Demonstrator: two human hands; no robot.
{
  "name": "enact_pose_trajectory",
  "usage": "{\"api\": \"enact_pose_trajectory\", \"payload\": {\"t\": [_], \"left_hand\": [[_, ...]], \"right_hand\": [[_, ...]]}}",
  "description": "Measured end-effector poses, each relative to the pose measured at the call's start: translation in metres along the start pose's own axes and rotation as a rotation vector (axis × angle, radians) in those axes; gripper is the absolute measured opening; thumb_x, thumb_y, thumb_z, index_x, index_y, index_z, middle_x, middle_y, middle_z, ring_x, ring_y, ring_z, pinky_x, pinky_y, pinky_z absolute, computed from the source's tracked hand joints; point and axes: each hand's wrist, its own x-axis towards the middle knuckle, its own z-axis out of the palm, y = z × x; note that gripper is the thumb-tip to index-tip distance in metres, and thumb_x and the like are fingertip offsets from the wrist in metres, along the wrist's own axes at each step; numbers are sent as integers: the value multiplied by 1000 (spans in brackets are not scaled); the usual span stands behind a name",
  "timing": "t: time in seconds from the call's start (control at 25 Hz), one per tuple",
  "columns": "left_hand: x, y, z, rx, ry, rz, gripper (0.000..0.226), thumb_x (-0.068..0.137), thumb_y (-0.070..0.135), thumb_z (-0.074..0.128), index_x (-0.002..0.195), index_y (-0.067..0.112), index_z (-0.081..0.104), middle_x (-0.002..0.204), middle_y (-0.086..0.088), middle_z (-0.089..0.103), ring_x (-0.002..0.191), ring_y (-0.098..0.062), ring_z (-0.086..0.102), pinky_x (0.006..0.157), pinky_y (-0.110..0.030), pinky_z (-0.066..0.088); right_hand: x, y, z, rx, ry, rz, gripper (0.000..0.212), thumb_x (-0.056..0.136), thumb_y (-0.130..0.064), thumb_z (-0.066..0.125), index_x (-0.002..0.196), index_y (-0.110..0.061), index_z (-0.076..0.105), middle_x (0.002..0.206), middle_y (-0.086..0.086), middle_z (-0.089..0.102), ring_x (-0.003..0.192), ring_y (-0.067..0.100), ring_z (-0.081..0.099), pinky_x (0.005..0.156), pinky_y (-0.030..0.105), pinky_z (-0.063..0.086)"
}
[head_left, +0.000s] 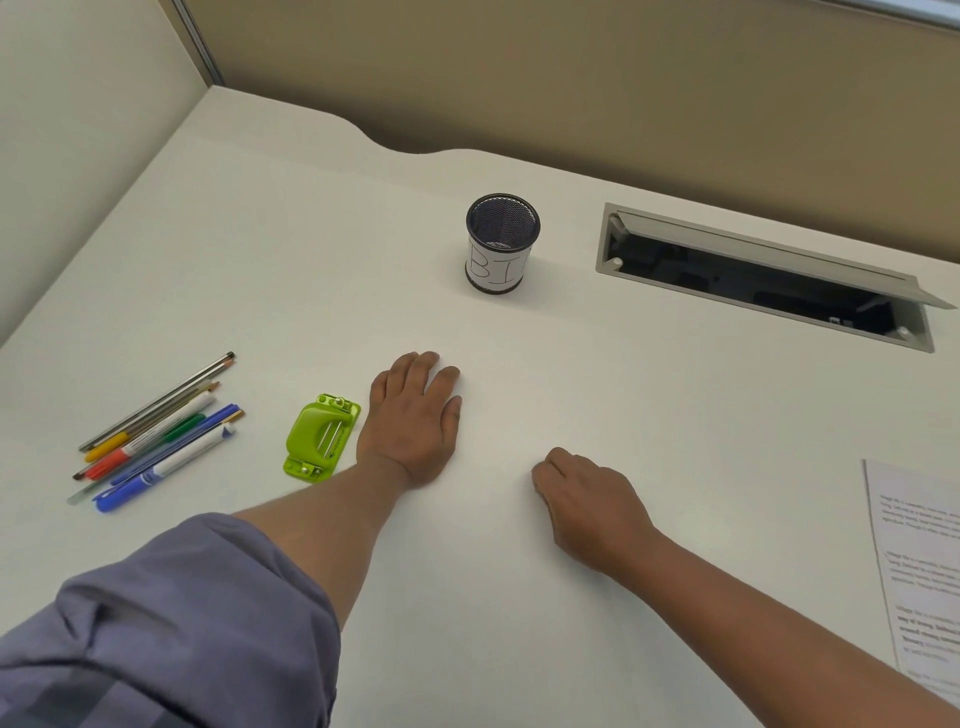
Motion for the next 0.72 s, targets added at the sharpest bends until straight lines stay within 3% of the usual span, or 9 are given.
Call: {"api": "enact_pose_trajectory", "payload": {"t": [0.08,0.16,0.24,0.4,0.48,0.6,0.72], "left_hand": [[0,0,0,1,-4,-2,42,99,38,38,135,22,52,150,-8,43,141,-32,31,114,-47,23],[0,0,0,-1,-8,-4,42,99,39,37,135,23,51,150,-8,43,141,-32,31,114,-47,22],[1,1,-1,-5,-9,-7,42,99,39,37,136,23,51,150,-8,43,141,-32,30,114,-48,22],[1,0,0,-2,-11,-6,40,100,37,41,136,22,51,150,-8,43,141,-32,31,114,-47,23],[0,1,0,-1,-11,-2,41,100,37,40,136,22,51,150,-8,43,141,-32,31,114,-47,22],[0,0,0,11,-19,1,42,100,39,35,136,23,51,151,-8,42,141,-32,30,114,-47,21],[1,0,-1,15,-26,-2,44,100,40,33,136,24,50,151,-7,41,142,-32,29,114,-46,20]], "right_hand": [[4,1,-1,5,-55,-12,21,75,3,47,86,-15,43,85,0,43,63,25,41,47,34,27],[11,4,-9,170,-105,44,12,87,-5,41,86,-18,43,87,-3,47,69,24,48,55,38,39],[23,9,-24,547,-103,162,18,95,-13,45,81,-22,52,82,-8,55,73,18,54,67,36,46],[57,21,-63,1190,1,353,23,100,-14,56,79,-21,60,70,0,55,63,13,49,55,28,39],[81,29,-87,1232,108,367,20,99,-14,57,80,-20,61,69,1,55,60,10,50,52,24,39],[122,42,-123,1101,331,369,18,98,-18,58,81,-19,61,67,-5,56,51,-1,51,48,16,41],[160,52,-153,940,473,360,21,94,-18,55,74,-19,60,71,-7,56,64,10,52,57,25,42]]}}
